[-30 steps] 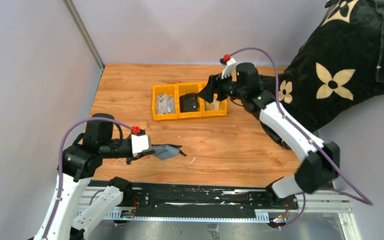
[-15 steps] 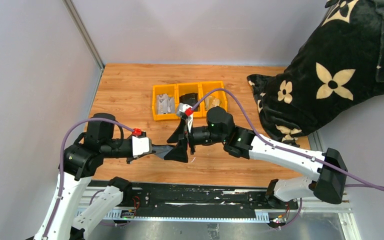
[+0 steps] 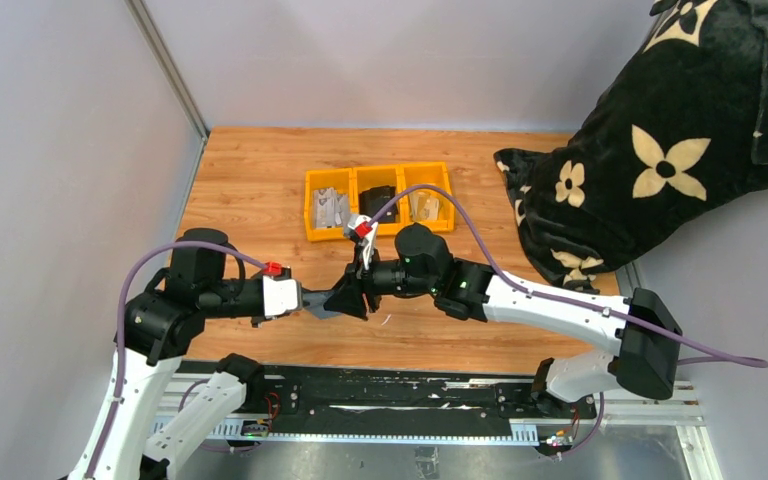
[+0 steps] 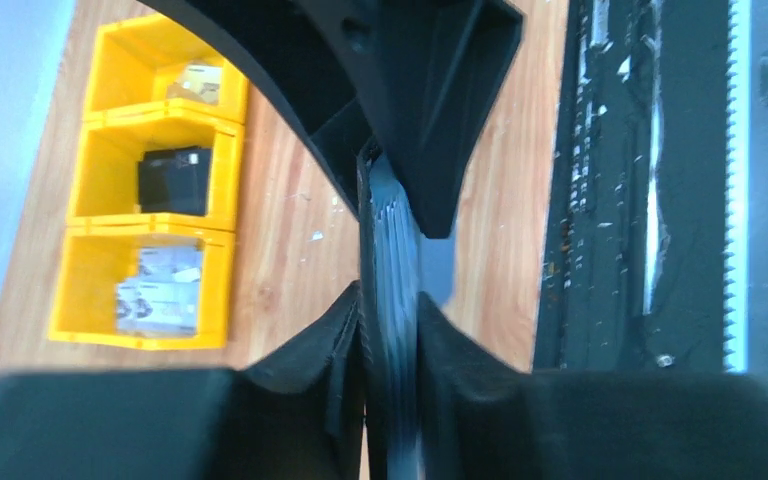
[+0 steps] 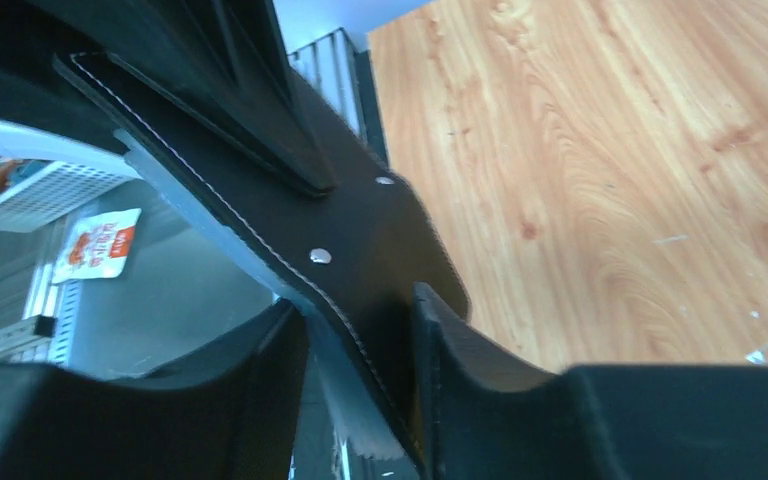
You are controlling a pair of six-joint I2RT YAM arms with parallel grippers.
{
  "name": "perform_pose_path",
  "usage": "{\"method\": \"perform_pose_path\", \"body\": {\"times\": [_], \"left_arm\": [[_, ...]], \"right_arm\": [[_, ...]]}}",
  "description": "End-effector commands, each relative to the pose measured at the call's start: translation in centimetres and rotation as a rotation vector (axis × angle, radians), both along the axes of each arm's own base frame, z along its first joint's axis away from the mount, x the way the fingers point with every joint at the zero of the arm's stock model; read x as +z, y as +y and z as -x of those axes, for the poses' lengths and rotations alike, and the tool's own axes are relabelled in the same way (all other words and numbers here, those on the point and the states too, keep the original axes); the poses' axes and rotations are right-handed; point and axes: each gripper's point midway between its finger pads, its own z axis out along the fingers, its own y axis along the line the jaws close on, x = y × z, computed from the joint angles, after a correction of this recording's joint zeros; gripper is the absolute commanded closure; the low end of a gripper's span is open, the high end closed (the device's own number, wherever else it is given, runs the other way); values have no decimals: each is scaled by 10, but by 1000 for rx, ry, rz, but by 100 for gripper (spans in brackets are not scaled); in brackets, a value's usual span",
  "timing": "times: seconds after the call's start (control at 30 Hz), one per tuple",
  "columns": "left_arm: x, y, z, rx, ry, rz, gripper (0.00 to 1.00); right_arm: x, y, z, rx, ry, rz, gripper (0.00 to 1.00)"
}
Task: Take the credit cards out of the card holder
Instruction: Place the card holder at the center of the board.
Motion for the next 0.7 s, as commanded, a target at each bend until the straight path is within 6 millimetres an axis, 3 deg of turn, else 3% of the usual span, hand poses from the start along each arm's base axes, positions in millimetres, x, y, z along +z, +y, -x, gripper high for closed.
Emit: {"method": "perform_pose_path", "body": {"times": [0.0, 0.1, 0.2, 0.47, 0.67], "left_arm": [[4, 1, -9, -16, -96, -19, 68], [-3, 3, -14, -16, -104, -48, 48], [-12, 3, -15, -19, -76, -58, 42], [-60, -8, -2, -84, 127, -70, 46], [-83, -3, -13, -96, 138, -155, 47]], "right_arm": [[-29, -2, -9, -94, 53, 77, 63], [-39, -4, -17, -159, 105, 103, 80], [-51, -9, -27, -217, 199, 108, 86], [-54, -11, -44, -260, 297, -102, 91], [-77, -19, -67, -317, 287, -235, 89]]}}
